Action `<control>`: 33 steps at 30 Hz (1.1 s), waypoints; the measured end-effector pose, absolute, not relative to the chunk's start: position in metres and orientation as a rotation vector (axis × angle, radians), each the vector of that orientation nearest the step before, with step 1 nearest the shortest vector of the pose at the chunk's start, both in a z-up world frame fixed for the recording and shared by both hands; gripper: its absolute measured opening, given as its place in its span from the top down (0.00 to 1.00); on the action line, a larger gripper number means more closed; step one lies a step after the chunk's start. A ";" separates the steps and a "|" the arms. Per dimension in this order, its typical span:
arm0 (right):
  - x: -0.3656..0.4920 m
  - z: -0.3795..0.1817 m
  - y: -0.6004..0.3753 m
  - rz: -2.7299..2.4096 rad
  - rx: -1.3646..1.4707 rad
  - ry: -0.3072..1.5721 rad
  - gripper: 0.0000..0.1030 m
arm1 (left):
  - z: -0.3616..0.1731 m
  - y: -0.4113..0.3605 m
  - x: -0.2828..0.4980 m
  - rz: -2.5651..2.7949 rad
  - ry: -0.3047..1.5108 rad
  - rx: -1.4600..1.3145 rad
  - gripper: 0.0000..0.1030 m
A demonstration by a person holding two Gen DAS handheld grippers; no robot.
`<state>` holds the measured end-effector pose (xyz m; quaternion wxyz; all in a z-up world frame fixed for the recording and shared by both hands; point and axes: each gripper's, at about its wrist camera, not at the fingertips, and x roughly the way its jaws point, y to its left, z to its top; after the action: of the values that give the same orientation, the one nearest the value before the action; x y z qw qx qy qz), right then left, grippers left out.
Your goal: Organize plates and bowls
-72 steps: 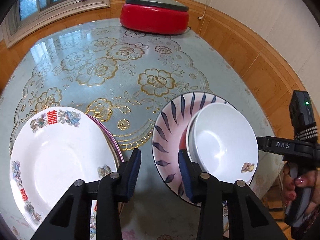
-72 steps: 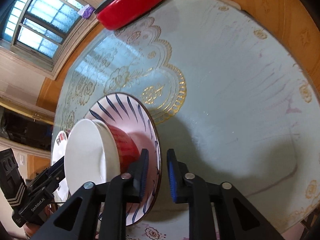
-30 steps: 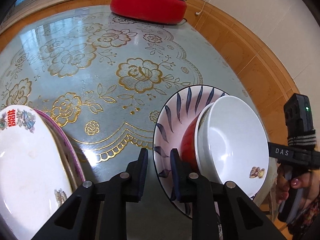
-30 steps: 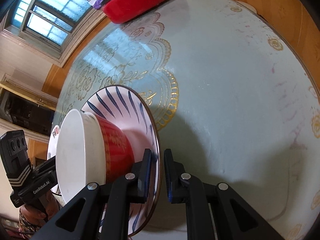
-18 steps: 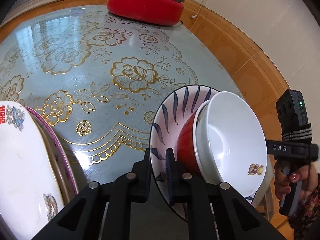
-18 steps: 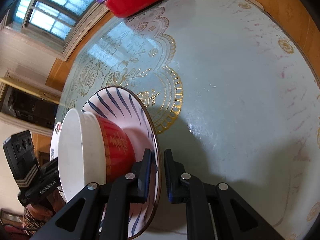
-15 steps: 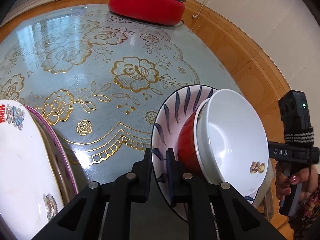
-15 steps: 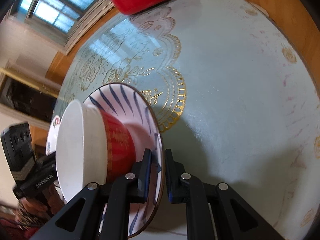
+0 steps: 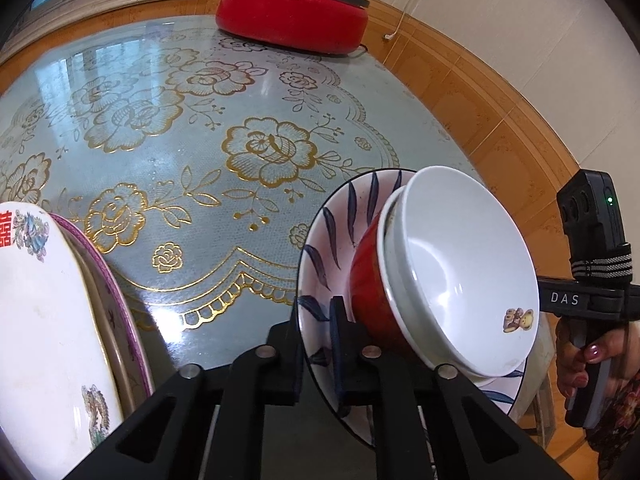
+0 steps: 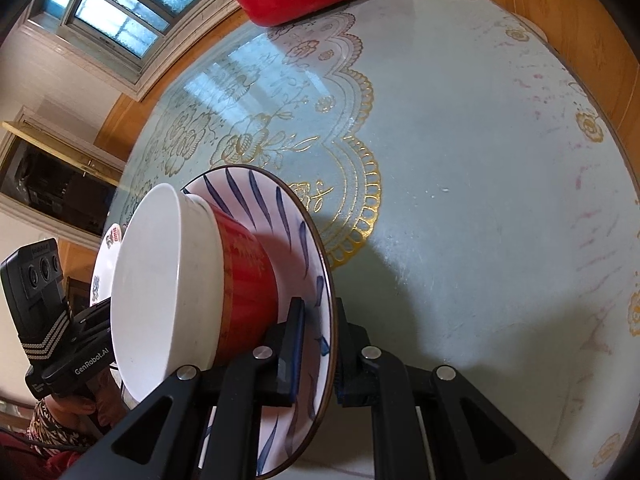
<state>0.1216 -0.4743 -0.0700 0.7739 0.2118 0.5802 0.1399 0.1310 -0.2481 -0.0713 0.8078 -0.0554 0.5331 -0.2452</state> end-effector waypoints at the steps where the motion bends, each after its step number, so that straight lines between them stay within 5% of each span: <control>1: 0.121 -0.070 -0.474 0.300 0.455 1.255 0.89 | -0.071 -0.248 0.131 -0.524 1.139 -0.120 0.91; 33: 0.107 -0.064 -0.474 0.298 0.377 1.162 0.90 | -0.072 -0.244 0.128 -0.548 1.110 -0.108 0.91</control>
<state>0.1066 -0.4739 -0.0637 0.8087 0.1761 0.5436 0.1394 0.1280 -0.2438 -0.0725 0.8132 -0.0504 0.5199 -0.2566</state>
